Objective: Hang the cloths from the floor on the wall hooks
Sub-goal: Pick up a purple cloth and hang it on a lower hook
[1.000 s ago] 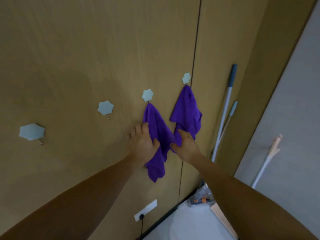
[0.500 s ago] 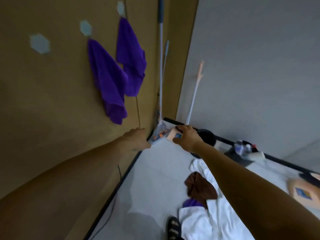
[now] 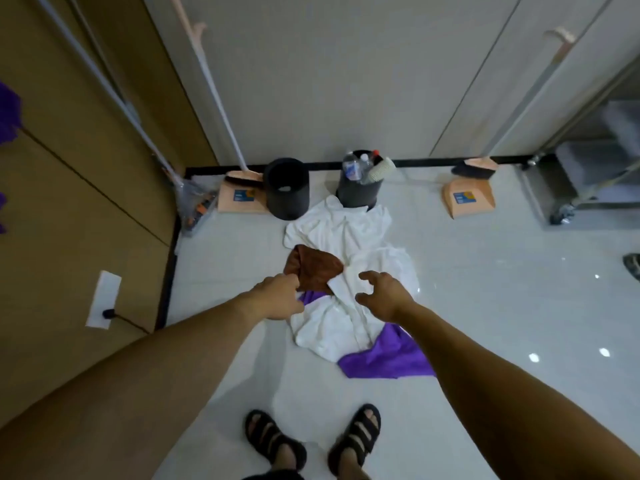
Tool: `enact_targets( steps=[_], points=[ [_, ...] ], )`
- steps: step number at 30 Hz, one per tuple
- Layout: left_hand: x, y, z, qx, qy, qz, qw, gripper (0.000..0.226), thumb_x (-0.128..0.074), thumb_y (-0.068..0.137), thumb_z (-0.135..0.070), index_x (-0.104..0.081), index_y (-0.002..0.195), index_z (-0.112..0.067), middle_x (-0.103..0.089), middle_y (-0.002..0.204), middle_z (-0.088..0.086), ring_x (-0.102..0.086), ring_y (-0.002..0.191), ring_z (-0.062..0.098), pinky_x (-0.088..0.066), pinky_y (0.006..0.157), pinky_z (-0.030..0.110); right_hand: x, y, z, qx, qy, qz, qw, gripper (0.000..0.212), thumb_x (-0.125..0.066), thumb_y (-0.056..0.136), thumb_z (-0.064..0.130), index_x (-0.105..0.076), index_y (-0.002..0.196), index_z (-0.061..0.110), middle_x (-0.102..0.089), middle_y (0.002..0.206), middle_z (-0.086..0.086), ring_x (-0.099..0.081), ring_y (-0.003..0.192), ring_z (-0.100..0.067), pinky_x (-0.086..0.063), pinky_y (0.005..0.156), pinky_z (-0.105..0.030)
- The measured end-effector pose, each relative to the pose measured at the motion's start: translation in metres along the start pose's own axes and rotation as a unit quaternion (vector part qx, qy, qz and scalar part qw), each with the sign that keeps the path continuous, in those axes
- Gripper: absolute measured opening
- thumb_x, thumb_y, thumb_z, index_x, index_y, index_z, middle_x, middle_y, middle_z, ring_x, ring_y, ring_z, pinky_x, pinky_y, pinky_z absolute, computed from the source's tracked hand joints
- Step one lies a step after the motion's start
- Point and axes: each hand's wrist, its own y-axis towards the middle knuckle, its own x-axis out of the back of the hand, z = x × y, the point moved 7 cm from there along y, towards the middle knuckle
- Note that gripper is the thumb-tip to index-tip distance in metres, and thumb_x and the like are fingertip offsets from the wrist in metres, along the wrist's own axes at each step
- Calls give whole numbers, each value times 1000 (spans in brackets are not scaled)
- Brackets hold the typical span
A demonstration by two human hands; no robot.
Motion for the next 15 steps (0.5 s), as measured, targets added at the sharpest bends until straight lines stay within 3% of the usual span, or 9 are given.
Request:
enact_targets(
  steps=[2,7,11,15],
  points=[
    [-34,18,-39,-17,-8,15,1000,56,-61,82,-39,-46,132,-19,-47,136,8,-50,119,28,-43,94,34,-9,2,-61,-52,-4,15,999,60,-59,89,32,-40,144,21,-48,139,-14,-48,126,-31,-40,105,-37],
    [-124,78,-92,-36,-12,36,999,57,-57,87,-36,-41,140,-22,-43,143,4,-45,127,26,-40,101,35,-51,29,-169,-79,-20,34,996,57,-55,92,27,-38,146,22,-46,137,-14,-44,126,-31,-38,104,-36],
    [-212,144,-80,-28,-13,64,997,55,-57,89,-36,-41,139,-20,-45,140,2,-46,124,23,-42,99,34,-134,78,-242,-81,-31,76,993,55,-53,94,29,-37,145,20,-44,142,-13,-39,131,-29,-30,107,-33],
    [-308,225,-44,-1,-19,112,993,56,-58,87,-36,-40,138,-20,-45,138,4,-46,122,24,-43,100,36,-226,140,-318,-95,-49,92,990,57,-55,92,29,-36,145,22,-38,145,-10,-34,134,-30,-32,109,-40]
  ],
)
